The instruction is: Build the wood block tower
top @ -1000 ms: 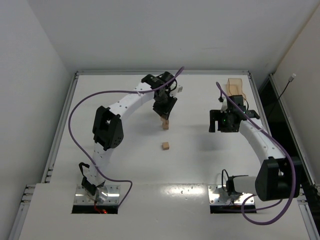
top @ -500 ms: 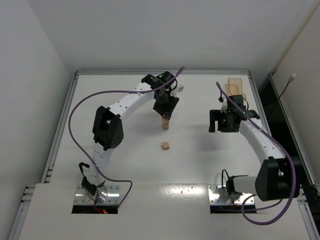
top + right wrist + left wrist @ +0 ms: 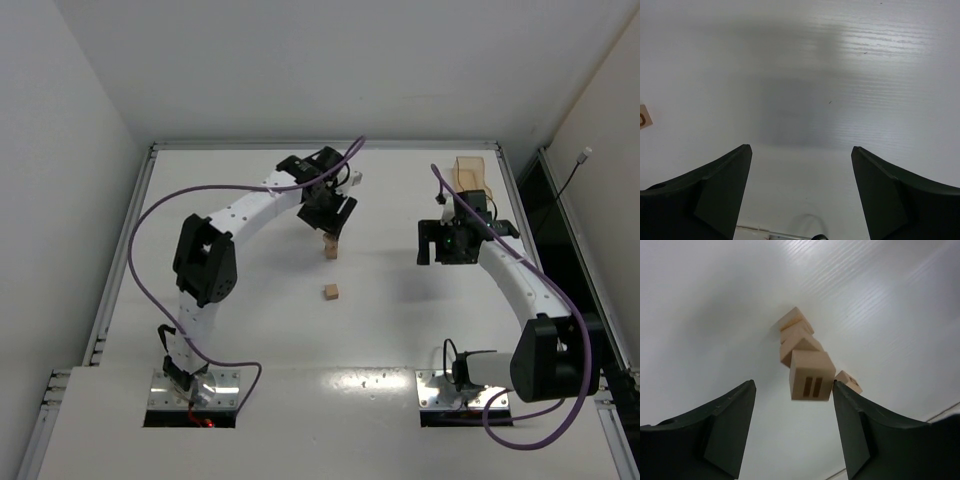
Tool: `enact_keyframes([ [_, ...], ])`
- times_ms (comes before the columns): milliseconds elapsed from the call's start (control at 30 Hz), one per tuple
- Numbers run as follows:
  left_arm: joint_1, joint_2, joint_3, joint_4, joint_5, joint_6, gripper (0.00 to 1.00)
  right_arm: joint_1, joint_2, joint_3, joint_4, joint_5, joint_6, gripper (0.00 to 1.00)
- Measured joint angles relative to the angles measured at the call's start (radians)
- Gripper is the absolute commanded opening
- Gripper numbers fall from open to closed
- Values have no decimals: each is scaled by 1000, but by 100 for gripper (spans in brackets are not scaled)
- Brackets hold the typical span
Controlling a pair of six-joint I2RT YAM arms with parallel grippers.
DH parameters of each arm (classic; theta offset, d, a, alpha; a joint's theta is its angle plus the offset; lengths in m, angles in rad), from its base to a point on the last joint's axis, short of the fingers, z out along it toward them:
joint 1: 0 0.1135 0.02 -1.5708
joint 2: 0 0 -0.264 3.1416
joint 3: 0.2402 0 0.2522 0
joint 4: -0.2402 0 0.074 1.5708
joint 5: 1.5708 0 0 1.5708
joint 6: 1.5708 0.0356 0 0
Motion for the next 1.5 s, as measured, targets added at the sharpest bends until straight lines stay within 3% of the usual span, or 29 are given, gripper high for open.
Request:
enact_keyframes([
  [200,13,-203,-166,118,-64,-29,70,53,-4,5,4,-54,-106,81],
  [367,119,-349,-178,202,-99,-101,70,245,-5,59,2,-109,-277,76],
  [567,302,-336,-177,211,-127,-173,70,561,8,108,47,-120,-465,72],
  [700,405,-287,-204,197,-116,-188,70,668,73,112,71,-121,-557,72],
  [967,507,-270,-214,171,-91,-176,71,720,256,127,74,-201,-753,72],
  [1500,520,-255,-214,166,-74,-149,71,701,520,319,17,-341,-894,65],
])
